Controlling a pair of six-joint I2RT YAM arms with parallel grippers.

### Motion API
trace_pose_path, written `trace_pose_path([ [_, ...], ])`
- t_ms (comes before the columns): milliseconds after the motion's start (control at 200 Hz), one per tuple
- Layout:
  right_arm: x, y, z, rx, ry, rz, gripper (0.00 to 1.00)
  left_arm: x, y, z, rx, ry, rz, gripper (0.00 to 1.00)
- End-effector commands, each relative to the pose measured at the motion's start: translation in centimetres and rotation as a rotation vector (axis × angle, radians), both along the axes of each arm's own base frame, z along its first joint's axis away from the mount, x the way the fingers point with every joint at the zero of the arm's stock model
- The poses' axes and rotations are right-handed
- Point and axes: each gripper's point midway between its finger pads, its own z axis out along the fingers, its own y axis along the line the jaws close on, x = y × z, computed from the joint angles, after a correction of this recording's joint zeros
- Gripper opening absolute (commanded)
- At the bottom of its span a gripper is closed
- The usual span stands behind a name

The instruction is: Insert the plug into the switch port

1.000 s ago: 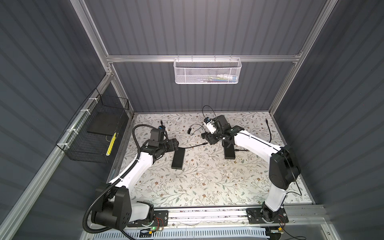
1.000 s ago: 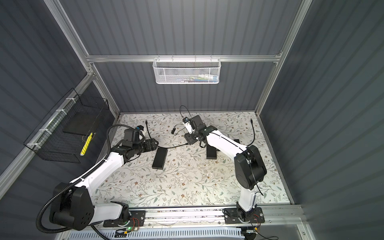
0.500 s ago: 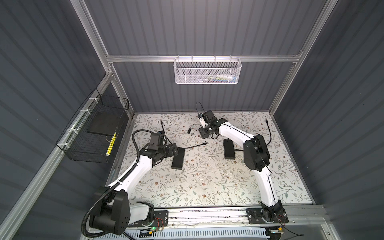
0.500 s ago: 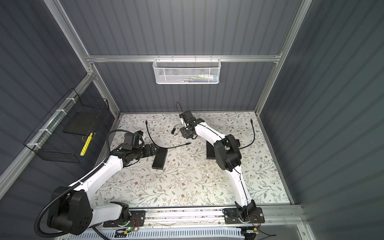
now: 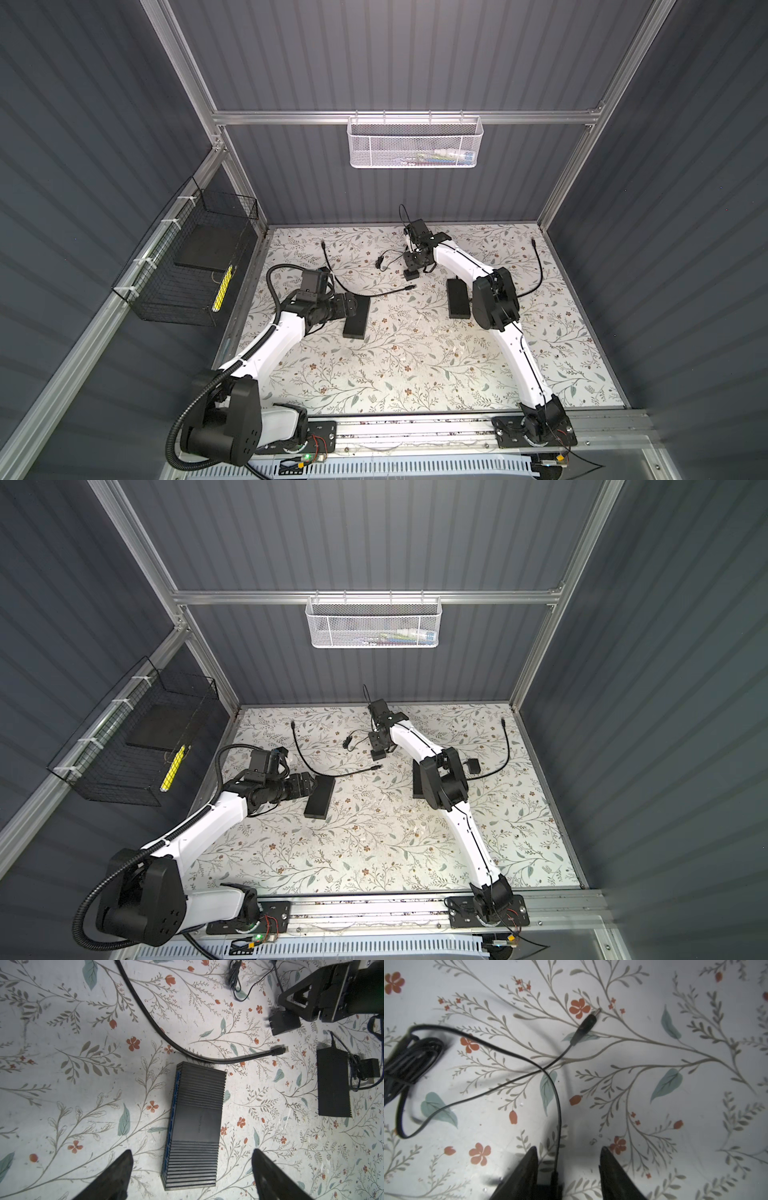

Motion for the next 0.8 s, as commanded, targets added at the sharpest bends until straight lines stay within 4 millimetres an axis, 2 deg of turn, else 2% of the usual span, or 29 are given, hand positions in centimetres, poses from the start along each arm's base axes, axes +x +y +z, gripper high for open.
trace_pose_path([
  [0, -0.5, 0.5, 0.4, 0.016, 0.042, 0.013, 0.46, -0.8, 0.2, -1.8, 0.016, 0.066, -0.015, 0.90],
  [315, -1.4, 0.2, -1.2, -0.038, 0.085, 0.072, 0.31, -0.2, -0.3, -4.6, 0.013, 0.132, -0.019, 0.90],
  [420, -1.6, 0.1, -1.4, -0.046, 0.094, 0.086, 0.21, -0.2, -0.7, -5.4, 0.004, 0.153, -0.028, 0.90],
  [495, -1.7, -0.1, -1.5, -0.046, 0.100, 0.089, 0.09, -0.1, -0.8, -5.5, -0.007, 0.156, -0.029, 0.90],
  [590, -1.7, -0.3, -1.0, -0.041, 0.096, 0.087, 0.00, -0.1, -1.1, -5.5, -0.019, 0.153, -0.030, 0.89],
  [720, -1.6, -0.9, 0.8, -0.033, 0.066, 0.082, 0.00, 0.0, -1.4, -5.4, -0.032, 0.154, -0.029, 0.89],
  [795, -1.7, -1.3, 2.5, -0.026, 0.043, 0.084, 0.00, 0.1, -1.5, -5.3, -0.039, 0.148, -0.022, 0.89],
])
